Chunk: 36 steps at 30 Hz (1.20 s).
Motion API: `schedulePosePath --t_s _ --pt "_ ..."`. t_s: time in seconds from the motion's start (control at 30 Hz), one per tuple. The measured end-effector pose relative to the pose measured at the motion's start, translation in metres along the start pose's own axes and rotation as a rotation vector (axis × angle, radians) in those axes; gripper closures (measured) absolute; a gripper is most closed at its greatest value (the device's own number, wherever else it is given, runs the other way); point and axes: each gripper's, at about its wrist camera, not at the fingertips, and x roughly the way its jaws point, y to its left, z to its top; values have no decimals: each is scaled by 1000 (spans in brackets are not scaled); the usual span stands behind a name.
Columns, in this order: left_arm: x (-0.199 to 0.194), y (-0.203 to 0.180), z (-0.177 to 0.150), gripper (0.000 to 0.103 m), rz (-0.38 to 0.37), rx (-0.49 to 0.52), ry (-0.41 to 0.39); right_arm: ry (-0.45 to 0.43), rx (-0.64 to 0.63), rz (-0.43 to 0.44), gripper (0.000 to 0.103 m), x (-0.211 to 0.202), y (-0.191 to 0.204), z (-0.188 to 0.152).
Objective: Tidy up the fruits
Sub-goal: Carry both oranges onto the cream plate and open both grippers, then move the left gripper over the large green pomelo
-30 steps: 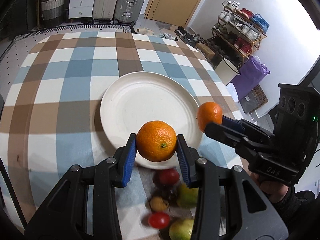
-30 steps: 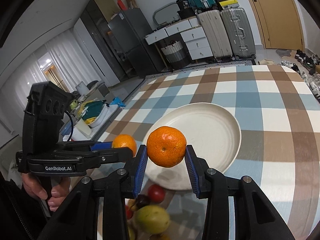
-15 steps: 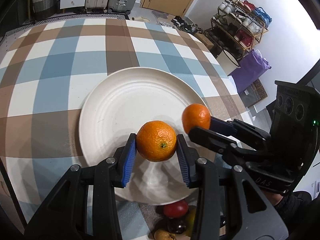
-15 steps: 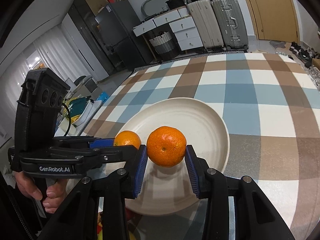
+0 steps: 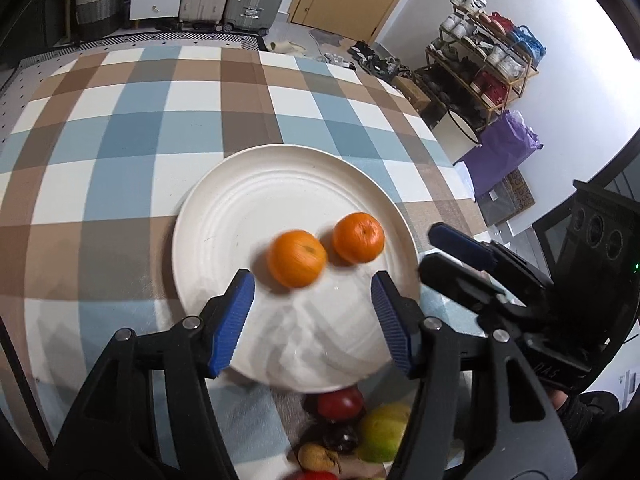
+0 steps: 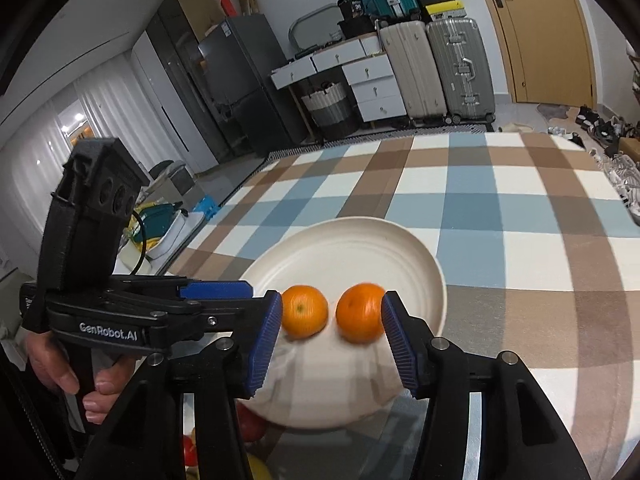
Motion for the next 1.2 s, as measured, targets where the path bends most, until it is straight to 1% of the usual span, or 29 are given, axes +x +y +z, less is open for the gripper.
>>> schedulePosePath --t_s 0.07,0.1,0.13,0.17,0.2,0.27,0.33,0.37,0.4,0.5,0.6,0.73,0.77,0.93,1.2 --pt "-11 -1 -5 43 8 3 -14 -15 -1 -1 49 -9 3 -1" --pt "-16 -3 -9 42 17 6 -24 -21 -3 -7 47 -14 6 -1" --pt "-25 -4 -14 37 25 8 -31 -27 -5 -11 45 -19 8 -2" --pt "-30 -5 -18 30 39 11 -38 -37 -9 -10 40 -25 12 -4" --pt "-36 -7 -23 28 52 13 -46 -42 -12 -8 37 -30 15 -4" --pt "-48 -9 -32 26 56 15 -63 -62 -25 -7 36 -41 23 -6" --pt "-58 -10 -41 22 61 12 -69 -79 -33 -10 29 -50 29 -8" --pt "-63 -11 -46 22 68 9 -72 -88 -36 -11 24 -55 32 -9" --pt "-67 -12 -51 21 77 8 -73 -99 -40 -11 21 -60 35 -11" --pt "-79 -13 -65 18 118 -4 -81 -117 -52 -17 18 -71 45 -16" --pt "-90 -14 -79 15 127 -8 -95 -122 -59 -13 16 -77 51 -23" --pt "-99 -17 -99 7 144 -13 -107 -120 -66 -4 15 -84 59 -35" --pt "-102 -18 -104 3 142 -15 -109 -121 -70 -2 15 -86 61 -38" --pt "-109 -22 -124 2 131 -13 -114 -126 -83 -1 14 -96 68 -51" --pt "-106 -31 -148 1 68 14 -60 -142 -85 -11 10 -111 75 -65"
